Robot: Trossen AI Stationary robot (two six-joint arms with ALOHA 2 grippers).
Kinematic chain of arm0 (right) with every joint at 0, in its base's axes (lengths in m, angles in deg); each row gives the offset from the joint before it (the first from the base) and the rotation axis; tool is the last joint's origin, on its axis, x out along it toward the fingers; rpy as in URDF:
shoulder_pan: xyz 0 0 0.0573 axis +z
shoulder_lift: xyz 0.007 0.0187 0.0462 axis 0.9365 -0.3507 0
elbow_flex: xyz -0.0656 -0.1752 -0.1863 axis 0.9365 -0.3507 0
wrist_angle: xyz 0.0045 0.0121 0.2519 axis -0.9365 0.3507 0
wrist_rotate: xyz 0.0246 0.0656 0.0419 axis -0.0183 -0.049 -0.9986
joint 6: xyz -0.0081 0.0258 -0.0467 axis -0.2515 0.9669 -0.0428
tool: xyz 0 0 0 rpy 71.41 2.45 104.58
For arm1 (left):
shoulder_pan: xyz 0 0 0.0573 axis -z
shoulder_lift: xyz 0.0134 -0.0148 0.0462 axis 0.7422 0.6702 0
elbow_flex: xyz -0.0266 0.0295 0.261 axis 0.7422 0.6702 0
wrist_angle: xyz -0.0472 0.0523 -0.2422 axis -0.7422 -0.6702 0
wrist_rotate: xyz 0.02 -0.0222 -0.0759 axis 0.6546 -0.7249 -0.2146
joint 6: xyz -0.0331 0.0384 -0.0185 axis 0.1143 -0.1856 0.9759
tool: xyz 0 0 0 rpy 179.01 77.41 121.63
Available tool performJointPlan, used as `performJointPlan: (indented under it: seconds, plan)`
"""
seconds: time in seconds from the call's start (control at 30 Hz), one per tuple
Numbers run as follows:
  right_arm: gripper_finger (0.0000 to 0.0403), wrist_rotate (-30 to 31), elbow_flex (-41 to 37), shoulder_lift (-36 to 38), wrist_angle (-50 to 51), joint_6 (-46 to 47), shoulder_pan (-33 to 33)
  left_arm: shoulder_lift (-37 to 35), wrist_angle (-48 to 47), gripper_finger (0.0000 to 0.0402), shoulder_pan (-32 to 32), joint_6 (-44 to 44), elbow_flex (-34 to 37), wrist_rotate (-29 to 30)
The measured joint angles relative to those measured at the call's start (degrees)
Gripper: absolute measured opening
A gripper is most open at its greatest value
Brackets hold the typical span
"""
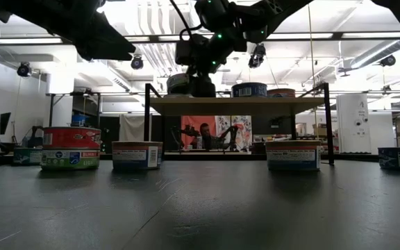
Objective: Stack canned seafood by type on shelf
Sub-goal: Stack the green white tuna can on top of the green white tuna can on the shelf
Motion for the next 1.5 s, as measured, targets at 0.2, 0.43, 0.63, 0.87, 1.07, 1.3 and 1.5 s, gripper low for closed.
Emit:
performJointPlan:
  seconds: [0.2, 0.43, 0.63, 0.87, 1.07, 1.3, 1.5]
  plan:
    - [0.0201, 0.0, 0.0, 0.02, -0.29, 3.18, 0.0, 0.0, 0.0, 0.026, 0.0, 0.03, 0.0, 0.0]
    - [0.0201, -0.62, 0.0, 0.07, -0.27, 4.98, 0.0, 0.0, 0.0, 0.026, 0.0, 0.04, 0.0, 0.0]
    - [0.0201, -3.29, 0.68, 0.35, 0.49, 9.37, 0.0, 0.0, -0.01, 0.026, 0.0, 0.06, 0.0, 0.0]
    - [0.0201, -4.95, 4.13, 0.39, 6.87, 17.42, 0.0, 0.0, -0.01, 0.026, 0.0, 0.91, 0.0, -0.02]
    - [0.0201, -7.74, 6.57, 0.46, 12.65, 24.34, 0.0, 0.0, -0.01, 0.026, 0.0, 0.94, 0.0, -0.02]
    - [0.0201, -7.81, 7.63, 0.48, 15.76, 28.75, -0.2, 0.0, -0.01, 0.026, 0.01, 1.16, 0.0, -0.02]
    - [0.0201, -10.32, 7.61, 0.48, 16.61, 33.02, -1.14, 0.0, -0.01, 0.026, 0.0, 1.26, 0.0, -0.02]
